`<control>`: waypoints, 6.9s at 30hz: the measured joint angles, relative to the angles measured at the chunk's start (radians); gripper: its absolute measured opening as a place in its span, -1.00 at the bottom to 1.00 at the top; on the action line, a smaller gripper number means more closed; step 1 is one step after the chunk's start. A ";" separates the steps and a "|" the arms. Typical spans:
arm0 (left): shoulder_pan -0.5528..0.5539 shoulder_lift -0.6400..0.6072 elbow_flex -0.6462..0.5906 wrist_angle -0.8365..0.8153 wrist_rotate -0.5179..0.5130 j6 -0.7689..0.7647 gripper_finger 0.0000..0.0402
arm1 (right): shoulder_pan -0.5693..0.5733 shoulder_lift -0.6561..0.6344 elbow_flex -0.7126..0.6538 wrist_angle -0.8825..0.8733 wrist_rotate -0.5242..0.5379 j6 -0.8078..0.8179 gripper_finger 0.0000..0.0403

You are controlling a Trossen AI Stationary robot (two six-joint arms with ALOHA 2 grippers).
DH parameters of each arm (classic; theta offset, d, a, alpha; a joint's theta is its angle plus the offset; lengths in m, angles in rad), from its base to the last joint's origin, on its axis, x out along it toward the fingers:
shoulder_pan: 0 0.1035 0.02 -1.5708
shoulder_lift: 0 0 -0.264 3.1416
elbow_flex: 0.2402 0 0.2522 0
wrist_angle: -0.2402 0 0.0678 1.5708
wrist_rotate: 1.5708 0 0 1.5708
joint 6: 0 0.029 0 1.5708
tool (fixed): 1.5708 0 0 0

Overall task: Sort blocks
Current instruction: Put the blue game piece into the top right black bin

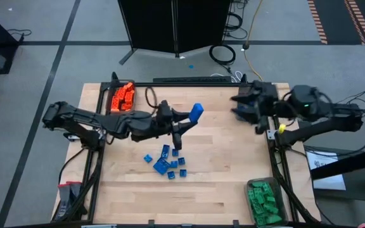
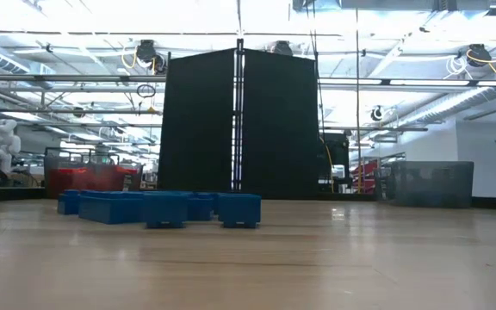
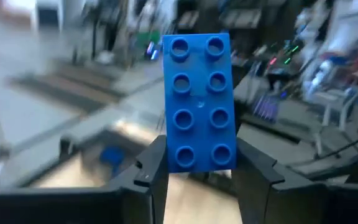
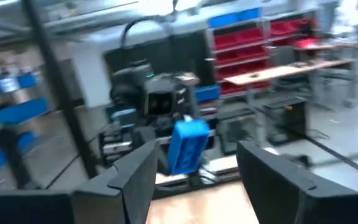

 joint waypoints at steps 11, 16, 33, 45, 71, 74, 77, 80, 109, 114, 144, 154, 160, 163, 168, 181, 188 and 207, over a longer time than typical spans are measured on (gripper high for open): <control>-0.033 0.008 0.000 0.152 0.068 0.088 -0.37 | 0.062 0.159 -0.002 0.253 -0.094 -0.152 0.21; -0.043 0.008 0.000 0.185 0.075 0.130 -0.37 | 0.062 0.174 -0.001 0.257 -0.026 -0.162 0.46; -0.045 0.008 0.000 0.203 0.075 0.164 -0.37 | 0.060 0.319 -0.002 0.481 -0.016 -0.163 0.66; -0.045 0.013 0.000 0.201 0.104 0.158 -0.37 | 0.033 0.391 0.086 0.486 -0.122 -0.165 0.66; -0.046 0.014 0.000 0.196 0.120 0.173 -0.37 | 0.035 0.436 0.168 0.337 -0.122 -0.154 -0.40; -0.046 0.014 0.000 0.193 0.120 0.181 -0.37 | 0.035 0.428 0.168 0.333 -0.117 -0.158 -0.40; -0.045 0.014 0.001 0.159 0.084 0.170 -0.17 | 0.035 0.407 0.166 0.300 -0.047 -0.192 -0.40; -0.048 0.009 0.000 0.053 -0.010 0.110 0.28 | 0.033 0.348 0.164 0.260 0.090 -0.249 -0.40; 0.034 -0.017 -0.001 -0.626 -0.134 -0.237 0.69 | -0.443 0.144 -0.170 -0.889 0.626 0.774 -0.40; 0.034 -0.017 -0.001 -0.676 -0.128 -0.244 0.69 | -0.551 0.151 -0.344 -0.644 0.453 0.814 -0.40; 0.010 -0.017 -0.077 -0.894 0.012 -0.492 0.69 | -0.736 0.171 -0.408 -0.486 0.155 0.646 0.56; -0.109 -0.007 -0.417 -0.738 0.054 -0.873 0.69 | -0.655 0.133 -0.167 -0.412 0.144 0.468 0.47; -0.055 0.007 -0.472 -0.599 0.054 -1.022 0.69 | -0.637 0.137 -0.091 -0.412 0.166 0.434 0.47; -0.028 0.035 -0.451 -0.523 0.052 -1.023 0.69 | -0.637 0.137 -0.090 -0.428 0.166 0.431 0.47; -0.001 0.133 -0.405 -0.539 0.089 -1.032 0.69 | -0.627 0.137 -0.090 -0.474 0.167 0.431 0.47; -0.036 0.310 -0.374 -0.565 0.222 -1.144 0.67 | -0.593 0.138 -0.090 -0.486 0.167 0.413 0.47; -0.043 0.311 -0.372 -0.585 0.256 -1.151 0.15 | -0.593 0.138 -0.090 -0.487 0.167 0.419 0.47; -0.029 0.177 -0.206 -0.573 0.209 -0.846 -0.39 | -0.502 0.085 -0.091 -0.186 -0.019 0.283 0.48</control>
